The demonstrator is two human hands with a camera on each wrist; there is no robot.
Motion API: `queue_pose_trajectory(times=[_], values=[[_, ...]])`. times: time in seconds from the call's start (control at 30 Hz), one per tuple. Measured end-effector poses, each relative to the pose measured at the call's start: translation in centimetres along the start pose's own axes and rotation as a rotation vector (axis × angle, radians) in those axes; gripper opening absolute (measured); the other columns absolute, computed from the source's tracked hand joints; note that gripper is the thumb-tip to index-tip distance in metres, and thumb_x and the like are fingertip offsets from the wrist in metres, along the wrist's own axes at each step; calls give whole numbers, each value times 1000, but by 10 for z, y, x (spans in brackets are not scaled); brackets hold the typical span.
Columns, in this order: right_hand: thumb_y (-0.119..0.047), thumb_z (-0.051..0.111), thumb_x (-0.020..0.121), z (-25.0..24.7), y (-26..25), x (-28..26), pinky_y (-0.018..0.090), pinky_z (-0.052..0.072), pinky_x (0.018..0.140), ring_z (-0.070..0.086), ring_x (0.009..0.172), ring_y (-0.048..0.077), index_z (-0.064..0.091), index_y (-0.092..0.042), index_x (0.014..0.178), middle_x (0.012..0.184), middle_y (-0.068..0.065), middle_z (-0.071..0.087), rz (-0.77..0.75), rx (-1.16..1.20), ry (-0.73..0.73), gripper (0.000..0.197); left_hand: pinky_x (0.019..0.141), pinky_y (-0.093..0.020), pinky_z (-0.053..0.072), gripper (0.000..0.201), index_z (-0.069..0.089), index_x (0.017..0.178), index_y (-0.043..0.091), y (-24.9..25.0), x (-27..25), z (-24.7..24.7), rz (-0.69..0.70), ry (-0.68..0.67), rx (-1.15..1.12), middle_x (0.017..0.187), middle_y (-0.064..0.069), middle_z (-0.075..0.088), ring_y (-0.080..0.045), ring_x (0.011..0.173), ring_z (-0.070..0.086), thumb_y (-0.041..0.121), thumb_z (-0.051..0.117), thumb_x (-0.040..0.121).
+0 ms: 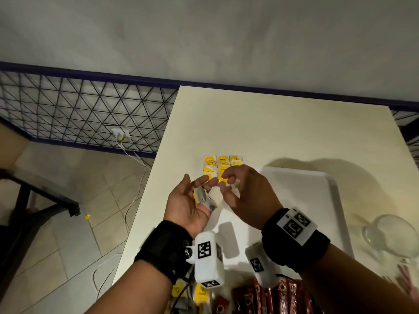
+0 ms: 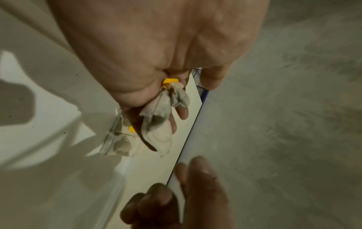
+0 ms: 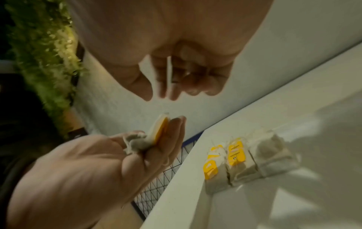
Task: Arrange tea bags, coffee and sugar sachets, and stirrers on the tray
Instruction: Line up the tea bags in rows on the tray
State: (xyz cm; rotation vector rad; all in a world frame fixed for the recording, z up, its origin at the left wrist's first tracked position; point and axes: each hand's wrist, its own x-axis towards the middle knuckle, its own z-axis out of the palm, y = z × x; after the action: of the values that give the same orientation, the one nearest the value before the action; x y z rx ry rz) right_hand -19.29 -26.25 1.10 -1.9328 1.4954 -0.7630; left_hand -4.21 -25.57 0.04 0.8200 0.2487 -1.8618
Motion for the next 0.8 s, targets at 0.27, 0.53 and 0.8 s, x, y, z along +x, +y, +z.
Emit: queue_pose_trajectory(times=[0.27, 0.53, 0.8], values=[[-17, 70, 80, -4, 1, -11, 11, 37, 60, 52, 60, 0, 59, -25, 83, 67, -12, 56, 229, 154, -75, 14, 84, -40, 52, 16, 57, 93, 6, -25, -2, -3, 207, 64, 169, 91, -12, 69, -29, 89, 65, -1, 43, 95], [-5, 63, 79, -13, 3, -9, 20, 38, 57, 49, 57, 20, 58, -11, 89, 62, 12, 59, 214, 100, -7, 13, 61, -16, 39, 22, 63, 85, 31, -24, -17, -19, 810, -61, 1593, 76, 11, 55, -3, 65, 48, 38, 79, 70], [-27, 73, 77, -22, 8, -6, 8, 35, 60, 52, 63, -2, 60, -28, 85, 69, -9, 60, 248, 122, -35, 16, 61, -8, 32, 13, 65, 77, 23, -28, 4, -22, 937, -49, 1713, 76, 11, 48, 2, 66, 47, 33, 73, 82]])
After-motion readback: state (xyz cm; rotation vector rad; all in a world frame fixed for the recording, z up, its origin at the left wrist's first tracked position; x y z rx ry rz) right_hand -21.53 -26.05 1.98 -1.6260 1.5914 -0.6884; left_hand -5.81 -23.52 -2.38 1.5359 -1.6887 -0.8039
